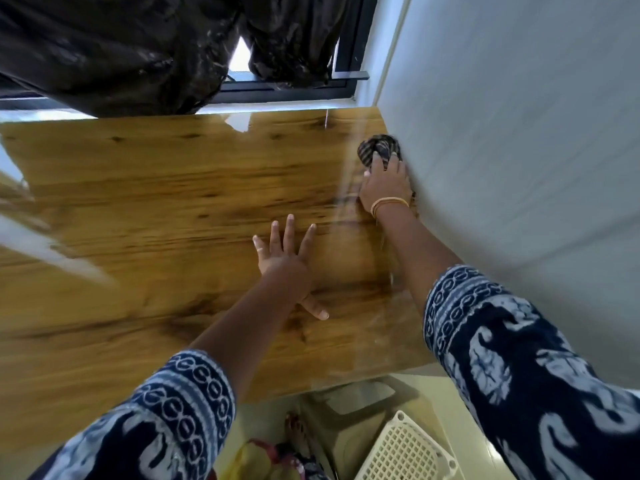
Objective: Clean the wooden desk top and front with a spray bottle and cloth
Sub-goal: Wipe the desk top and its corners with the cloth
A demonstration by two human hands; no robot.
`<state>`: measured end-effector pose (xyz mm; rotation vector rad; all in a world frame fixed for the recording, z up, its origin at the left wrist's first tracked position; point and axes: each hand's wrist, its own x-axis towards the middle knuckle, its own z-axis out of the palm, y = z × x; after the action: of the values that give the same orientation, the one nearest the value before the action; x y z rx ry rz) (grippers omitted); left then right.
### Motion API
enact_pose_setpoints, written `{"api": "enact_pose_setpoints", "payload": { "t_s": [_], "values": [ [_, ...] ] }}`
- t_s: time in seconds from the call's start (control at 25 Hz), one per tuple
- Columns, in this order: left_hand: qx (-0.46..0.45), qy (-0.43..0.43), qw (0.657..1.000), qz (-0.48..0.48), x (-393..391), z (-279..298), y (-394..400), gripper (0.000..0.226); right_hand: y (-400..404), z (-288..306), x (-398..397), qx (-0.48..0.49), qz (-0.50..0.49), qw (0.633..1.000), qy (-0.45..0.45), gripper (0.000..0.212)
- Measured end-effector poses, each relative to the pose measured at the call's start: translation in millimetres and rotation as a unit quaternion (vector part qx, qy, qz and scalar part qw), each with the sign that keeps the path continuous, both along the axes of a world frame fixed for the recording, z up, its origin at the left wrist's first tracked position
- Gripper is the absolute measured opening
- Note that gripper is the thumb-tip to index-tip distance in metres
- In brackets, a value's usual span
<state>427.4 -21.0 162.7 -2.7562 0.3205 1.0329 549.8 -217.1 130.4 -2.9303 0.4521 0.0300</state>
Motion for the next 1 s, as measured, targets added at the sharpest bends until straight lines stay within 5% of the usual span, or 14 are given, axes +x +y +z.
{"api": "enact_pose_setpoints", "payload": {
  "t_s": [0.28, 0.6, 1.0],
  "values": [
    [0.015, 0.020, 1.000, -0.004, 8, 0, 0, 0.163, 1, 6, 42, 0.015, 0.021, 1.000, 0.008, 0.055],
    [0.040, 0.055, 0.998, -0.001, 13, 11, -8, 0.163, 28, -9, -85, 0.022, -0.044, 0.997, -0.064, 0.054],
    [0.014, 0.062, 0.998, -0.007, 12, 4, -3, 0.162, 4, 2, 90, 0.039, 0.000, 0.999, 0.006, 0.057]
  ]
}}
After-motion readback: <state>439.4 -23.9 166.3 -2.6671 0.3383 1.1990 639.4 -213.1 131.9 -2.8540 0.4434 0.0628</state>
